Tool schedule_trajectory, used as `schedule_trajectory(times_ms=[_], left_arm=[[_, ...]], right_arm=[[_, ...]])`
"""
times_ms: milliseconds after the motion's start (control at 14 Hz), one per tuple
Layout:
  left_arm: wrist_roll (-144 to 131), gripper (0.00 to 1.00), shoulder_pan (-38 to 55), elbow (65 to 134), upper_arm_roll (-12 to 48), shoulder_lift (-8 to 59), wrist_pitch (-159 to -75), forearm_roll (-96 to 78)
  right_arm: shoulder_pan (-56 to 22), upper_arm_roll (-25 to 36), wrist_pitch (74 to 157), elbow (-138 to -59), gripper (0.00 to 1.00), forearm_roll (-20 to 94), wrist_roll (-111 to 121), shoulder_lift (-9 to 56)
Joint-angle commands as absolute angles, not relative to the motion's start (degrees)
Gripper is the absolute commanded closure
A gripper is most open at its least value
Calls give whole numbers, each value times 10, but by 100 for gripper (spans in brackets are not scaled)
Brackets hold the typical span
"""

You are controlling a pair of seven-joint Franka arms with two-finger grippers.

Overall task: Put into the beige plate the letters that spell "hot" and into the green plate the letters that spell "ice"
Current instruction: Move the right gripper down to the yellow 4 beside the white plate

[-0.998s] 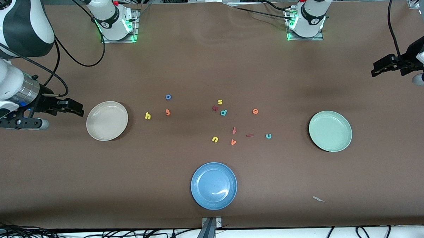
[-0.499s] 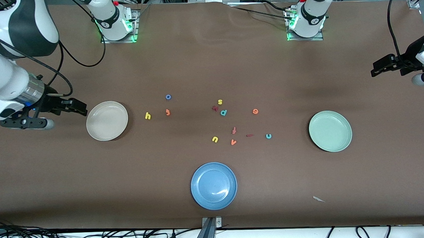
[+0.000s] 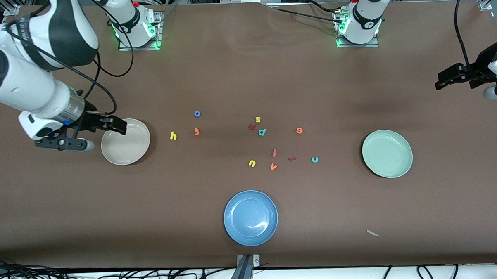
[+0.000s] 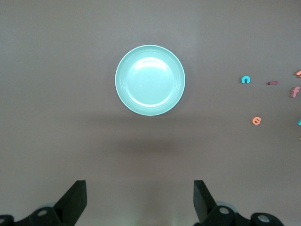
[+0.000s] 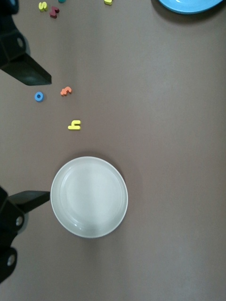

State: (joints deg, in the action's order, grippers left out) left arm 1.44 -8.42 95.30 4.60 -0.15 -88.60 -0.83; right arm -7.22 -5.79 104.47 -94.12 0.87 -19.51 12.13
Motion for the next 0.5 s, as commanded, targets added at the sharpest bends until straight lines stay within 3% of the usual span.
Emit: schedule_trajectory(times_ms=[0,428], left_arm=[[26,0,-89,945,49,-4,-883,-13],[26,0,-89,945,49,-3,-883,-12]], right_arm=[[-97,-58,1056,-943,1,2,-220,141],[-117,-58,1066,-954,1,1,-221,181]])
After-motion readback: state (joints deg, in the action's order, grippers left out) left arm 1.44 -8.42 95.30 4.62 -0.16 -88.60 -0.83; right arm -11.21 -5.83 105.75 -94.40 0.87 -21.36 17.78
